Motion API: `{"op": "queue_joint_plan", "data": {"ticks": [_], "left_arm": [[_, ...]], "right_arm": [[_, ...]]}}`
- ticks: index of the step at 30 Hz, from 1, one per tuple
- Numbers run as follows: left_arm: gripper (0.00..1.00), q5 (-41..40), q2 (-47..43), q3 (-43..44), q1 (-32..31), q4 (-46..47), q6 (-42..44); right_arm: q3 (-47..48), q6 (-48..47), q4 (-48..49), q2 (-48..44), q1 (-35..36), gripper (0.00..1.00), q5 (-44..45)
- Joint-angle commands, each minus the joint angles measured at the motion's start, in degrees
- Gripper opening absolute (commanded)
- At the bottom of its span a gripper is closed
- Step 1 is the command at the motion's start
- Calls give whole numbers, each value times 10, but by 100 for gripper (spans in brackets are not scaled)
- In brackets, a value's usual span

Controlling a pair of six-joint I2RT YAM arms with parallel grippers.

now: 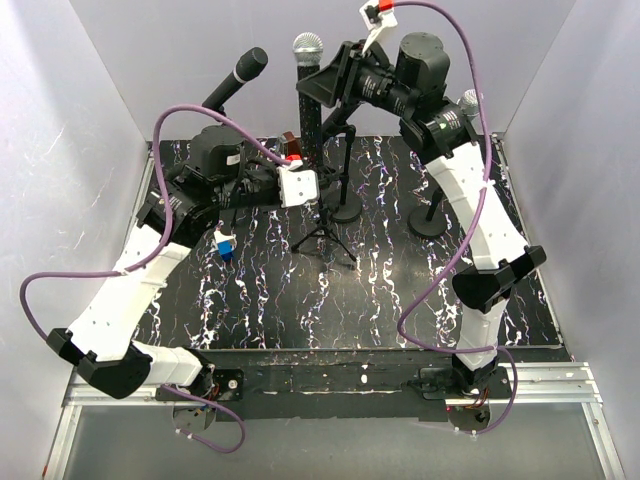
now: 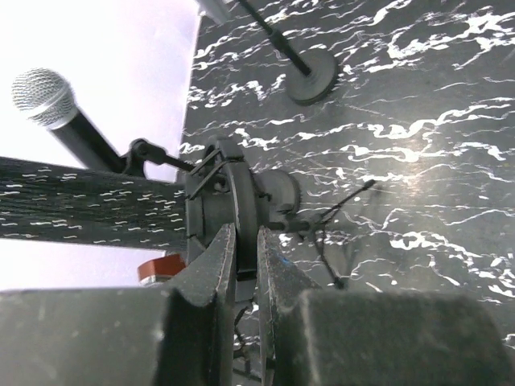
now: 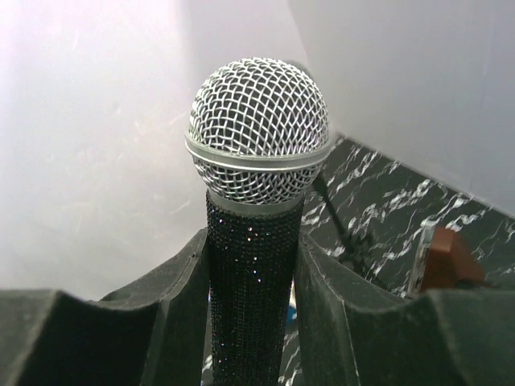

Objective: Remove the microphone from the stand

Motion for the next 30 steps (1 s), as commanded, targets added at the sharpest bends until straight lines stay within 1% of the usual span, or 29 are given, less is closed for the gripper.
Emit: {"op": "queue_joint_plan", "data": {"ticks": [1,3,5,11,12,13,14,15,18,19,22,26,30], "left_arm": [[0,51,-31,-10,-11,-28,-7],[0,53,-33,-11,-13,-27,1],[0,53,-32,-12,-13,-27,4],[0,46,-30,-11,-14,-16,-7],[9,45,-29,-10,-13,-13,-10],[29,43,-27,-10,-13,-7,-15],[56,37,-29,-11,-13,7,-27],[68,29,-30,-17,-14,21,-45],[87,19,-33,-25,-14,50,-66],[92,17,-35,-27,-14,59,-75],[98,9,-35,-22,-13,79,-95],[98,-12,-30,-6,-14,92,-110],[98,-45,-27,26,-13,95,-150]], "right_arm": [[43,-12,138,-11,-23,1,98],[42,8,130,-4,-23,1,118],[41,13,128,1,-23,1,109],[38,-2,142,-5,-27,1,110],[36,-5,142,-9,-30,1,108],[33,-10,141,-14,-33,1,104],[18,-17,145,-25,-35,1,98],[-4,-21,156,-39,-41,1,91],[-63,-40,183,-83,-57,1,74],[-72,-42,180,-92,-62,1,68],[-91,-45,166,-117,-78,1,63],[-132,-72,158,-157,-92,1,44],[-179,-153,89,-214,-95,1,-1]]}}
